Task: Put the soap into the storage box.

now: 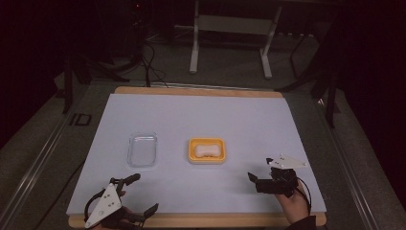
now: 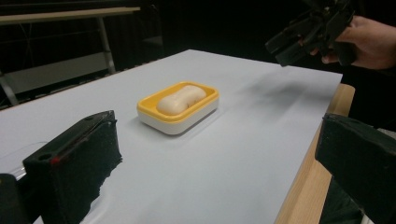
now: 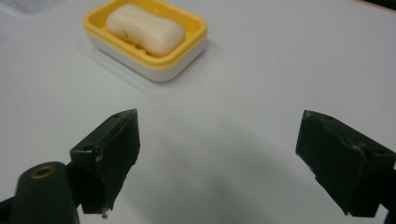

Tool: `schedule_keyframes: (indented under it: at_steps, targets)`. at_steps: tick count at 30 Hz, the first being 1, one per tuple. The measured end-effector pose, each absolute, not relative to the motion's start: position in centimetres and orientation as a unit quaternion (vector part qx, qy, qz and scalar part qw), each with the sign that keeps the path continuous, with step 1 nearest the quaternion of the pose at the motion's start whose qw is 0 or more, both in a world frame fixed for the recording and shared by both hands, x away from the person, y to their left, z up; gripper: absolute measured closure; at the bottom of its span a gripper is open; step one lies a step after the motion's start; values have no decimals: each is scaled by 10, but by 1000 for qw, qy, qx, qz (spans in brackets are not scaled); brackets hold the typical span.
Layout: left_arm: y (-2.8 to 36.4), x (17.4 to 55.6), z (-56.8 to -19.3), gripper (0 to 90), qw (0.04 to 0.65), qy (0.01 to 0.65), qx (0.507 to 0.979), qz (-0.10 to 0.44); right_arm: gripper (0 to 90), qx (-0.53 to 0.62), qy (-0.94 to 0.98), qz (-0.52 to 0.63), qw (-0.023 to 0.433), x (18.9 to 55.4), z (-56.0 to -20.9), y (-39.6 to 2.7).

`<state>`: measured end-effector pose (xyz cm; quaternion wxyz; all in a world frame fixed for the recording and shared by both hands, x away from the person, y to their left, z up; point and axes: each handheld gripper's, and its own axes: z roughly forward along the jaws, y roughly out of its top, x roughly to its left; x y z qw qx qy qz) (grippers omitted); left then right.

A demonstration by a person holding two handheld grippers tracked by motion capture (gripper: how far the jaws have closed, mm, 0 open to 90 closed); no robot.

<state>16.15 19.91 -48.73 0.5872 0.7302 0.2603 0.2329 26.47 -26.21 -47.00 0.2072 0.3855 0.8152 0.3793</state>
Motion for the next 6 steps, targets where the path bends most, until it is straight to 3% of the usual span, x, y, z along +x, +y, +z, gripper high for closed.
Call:
schedule_keyframes:
  at_steps: [6]
  targets:
    - [199,162,-487,1,589,262,728,232,134,381,817,380,209,265,-470,-261]
